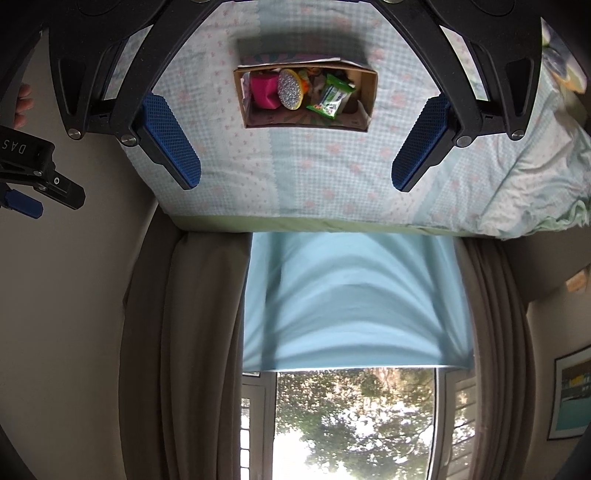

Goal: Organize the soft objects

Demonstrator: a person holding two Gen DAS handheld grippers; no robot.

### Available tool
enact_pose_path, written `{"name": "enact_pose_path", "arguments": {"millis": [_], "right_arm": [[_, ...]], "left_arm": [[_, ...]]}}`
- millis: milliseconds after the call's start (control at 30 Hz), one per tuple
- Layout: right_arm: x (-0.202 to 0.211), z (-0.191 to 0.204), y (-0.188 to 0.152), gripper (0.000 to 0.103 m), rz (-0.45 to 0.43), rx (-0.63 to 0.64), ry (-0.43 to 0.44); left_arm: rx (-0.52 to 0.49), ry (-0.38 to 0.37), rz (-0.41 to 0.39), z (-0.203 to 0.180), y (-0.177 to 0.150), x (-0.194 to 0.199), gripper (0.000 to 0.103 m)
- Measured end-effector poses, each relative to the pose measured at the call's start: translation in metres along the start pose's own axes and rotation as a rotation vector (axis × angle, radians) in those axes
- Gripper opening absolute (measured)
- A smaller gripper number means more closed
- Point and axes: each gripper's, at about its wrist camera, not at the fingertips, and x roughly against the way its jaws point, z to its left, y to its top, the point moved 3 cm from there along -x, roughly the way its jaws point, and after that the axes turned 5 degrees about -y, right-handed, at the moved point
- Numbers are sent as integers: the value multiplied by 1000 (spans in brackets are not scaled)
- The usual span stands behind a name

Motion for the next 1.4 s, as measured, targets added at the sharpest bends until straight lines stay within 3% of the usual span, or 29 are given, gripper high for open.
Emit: {"name": "enact_pose_path", "arguments": {"millis": [1400], "right_arm": [[-10,3,3,99,-4,-10,-18]], "left_arm": [[-7,-20,-7,1,2,-11,103]]}}
